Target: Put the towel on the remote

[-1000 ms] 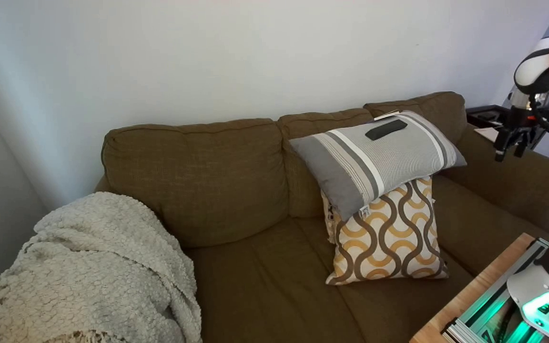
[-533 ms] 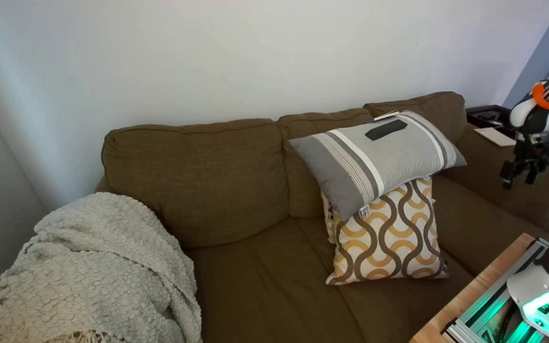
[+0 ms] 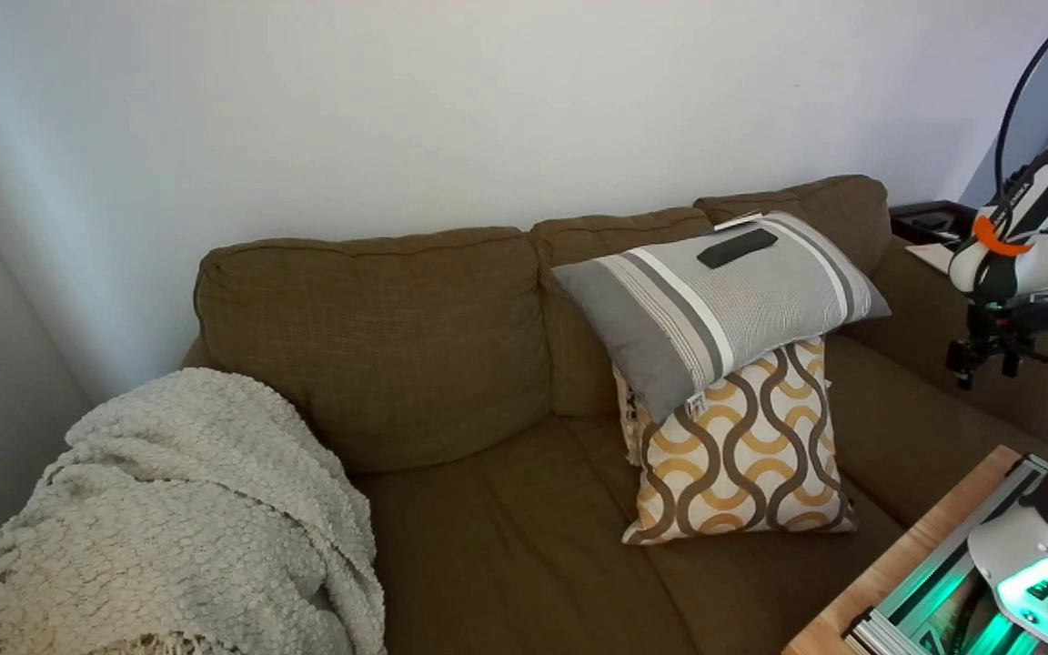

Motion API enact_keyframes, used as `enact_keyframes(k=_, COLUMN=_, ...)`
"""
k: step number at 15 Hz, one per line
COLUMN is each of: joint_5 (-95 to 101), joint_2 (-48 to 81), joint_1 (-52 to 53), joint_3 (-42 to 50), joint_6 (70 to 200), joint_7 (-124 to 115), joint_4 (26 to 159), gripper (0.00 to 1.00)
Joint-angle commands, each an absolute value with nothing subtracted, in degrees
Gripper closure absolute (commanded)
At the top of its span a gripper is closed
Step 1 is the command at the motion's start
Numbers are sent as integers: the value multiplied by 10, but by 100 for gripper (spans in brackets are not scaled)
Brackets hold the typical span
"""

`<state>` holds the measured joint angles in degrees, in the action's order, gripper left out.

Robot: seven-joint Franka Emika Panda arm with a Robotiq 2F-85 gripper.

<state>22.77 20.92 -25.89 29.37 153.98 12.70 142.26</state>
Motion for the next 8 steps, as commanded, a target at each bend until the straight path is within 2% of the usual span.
enact_keyframes(k=1, joint_5=197, joint_2=199, joint_1=-293, joint_3=267, joint_6=1590, joint_7=179, joint_4=1434, gripper=0)
enact_keyframes(k=4, joint_5=82, joint_2=205, joint_1=-418, joint_3=144, joint_6=1643, joint_7=317, joint_4=1451, gripper=0)
enact_keyframes(k=8, joint_5=-99, joint_2=260, joint_1=-577, joint_3=-27, joint_6=1615, joint_7=489, joint_4=1400, gripper=0)
